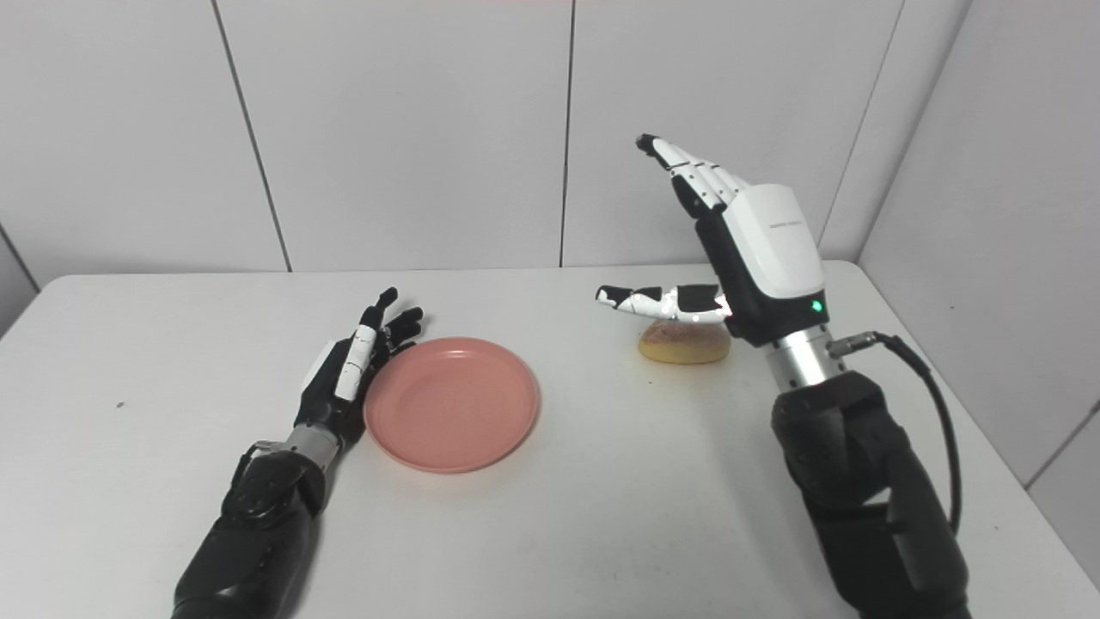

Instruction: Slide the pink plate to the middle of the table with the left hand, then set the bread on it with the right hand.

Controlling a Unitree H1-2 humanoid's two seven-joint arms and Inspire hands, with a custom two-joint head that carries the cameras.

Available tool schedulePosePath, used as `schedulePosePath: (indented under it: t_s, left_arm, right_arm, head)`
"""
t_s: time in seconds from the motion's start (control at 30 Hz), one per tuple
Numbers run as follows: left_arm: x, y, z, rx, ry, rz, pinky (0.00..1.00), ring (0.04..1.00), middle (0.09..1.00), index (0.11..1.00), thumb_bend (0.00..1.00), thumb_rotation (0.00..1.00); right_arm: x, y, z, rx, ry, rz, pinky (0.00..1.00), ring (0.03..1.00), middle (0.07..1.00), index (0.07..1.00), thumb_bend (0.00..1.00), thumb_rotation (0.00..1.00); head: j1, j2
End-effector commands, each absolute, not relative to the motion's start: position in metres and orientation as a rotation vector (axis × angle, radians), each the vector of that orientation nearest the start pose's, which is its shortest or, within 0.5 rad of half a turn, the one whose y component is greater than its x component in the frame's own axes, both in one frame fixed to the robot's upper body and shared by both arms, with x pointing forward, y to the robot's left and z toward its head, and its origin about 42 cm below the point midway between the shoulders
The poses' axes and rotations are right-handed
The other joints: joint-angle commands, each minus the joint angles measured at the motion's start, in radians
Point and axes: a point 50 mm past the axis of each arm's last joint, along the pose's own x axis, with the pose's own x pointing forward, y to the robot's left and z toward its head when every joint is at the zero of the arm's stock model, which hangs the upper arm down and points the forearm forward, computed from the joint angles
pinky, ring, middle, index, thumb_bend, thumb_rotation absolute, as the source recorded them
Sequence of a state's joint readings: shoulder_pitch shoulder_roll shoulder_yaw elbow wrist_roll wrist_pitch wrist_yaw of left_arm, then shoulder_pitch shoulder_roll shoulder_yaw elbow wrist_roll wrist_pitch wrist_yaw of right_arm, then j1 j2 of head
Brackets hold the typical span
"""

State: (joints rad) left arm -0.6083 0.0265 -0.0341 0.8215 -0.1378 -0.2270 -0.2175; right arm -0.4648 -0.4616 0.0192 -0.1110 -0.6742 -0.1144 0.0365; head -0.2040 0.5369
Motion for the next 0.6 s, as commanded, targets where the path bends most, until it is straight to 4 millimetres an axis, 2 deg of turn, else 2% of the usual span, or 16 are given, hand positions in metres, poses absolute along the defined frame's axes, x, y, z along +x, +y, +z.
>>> schedulePosePath:
  t_s: [0.0, 0.07, 0.13, 0.23, 0.27, 0.4, 0.57]
  left_arm:
    - [0.450, 0.131, 0.098, -0.053, 0.069, -0.431, 0.90, 0.903, 0.885, 0.972, 0.83, 0.94]
    - [0.450, 0.132, 0.099, -0.052, 0.068, -0.432, 0.90, 0.903, 0.886, 0.971, 0.82, 0.94]
    - [0.449, 0.132, 0.099, -0.053, 0.069, -0.433, 0.90, 0.909, 0.890, 0.974, 0.82, 0.93]
    - [0.449, 0.133, 0.099, -0.051, 0.070, -0.437, 0.89, 0.916, 0.891, 0.978, 0.83, 0.93]
    - [0.449, 0.133, 0.099, -0.049, 0.070, -0.438, 0.90, 0.912, 0.890, 0.980, 0.82, 0.93]
    - [0.448, 0.134, 0.099, -0.054, 0.072, -0.439, 0.91, 0.915, 0.893, 0.983, 0.83, 0.93]
    - [0.448, 0.133, 0.099, -0.051, 0.076, -0.439, 0.91, 0.913, 0.892, 0.980, 0.83, 0.93]
  right_arm:
    - [0.406, -0.301, 0.342, -1.186, -0.675, -0.049, 0.77, 0.873, 0.895, 0.894, 1.00, 0.45]
    - [0.424, -0.309, 0.348, -1.247, -0.589, 0.000, 0.77, 0.878, 0.893, 0.883, 1.00, 0.46]
    - [0.441, -0.317, 0.352, -1.304, -0.495, 0.058, 0.78, 0.865, 0.874, 0.877, 1.00, 0.40]
    - [0.463, -0.326, 0.357, -1.360, -0.360, 0.140, 0.79, 0.878, 0.880, 0.872, 1.00, 0.39]
    - [0.469, -0.328, 0.358, -1.367, -0.328, 0.161, 0.75, 0.867, 0.878, 0.858, 1.00, 0.34]
    - [0.486, -0.331, 0.363, -1.377, -0.215, 0.227, 0.71, 0.873, 0.893, 0.841, 1.00, 0.21]
    - [0.497, -0.327, 0.369, -1.401, -0.132, 0.276, 0.70, 0.876, 0.901, 0.848, 1.00, 0.14]
  head:
    - [0.000, 0.002]
    - [-0.001, 0.004]
    - [0.000, 0.005]
    - [0.002, 0.005]
    - [0.001, 0.005]
    - [0.001, 0.005]
    - [0.003, 0.006]
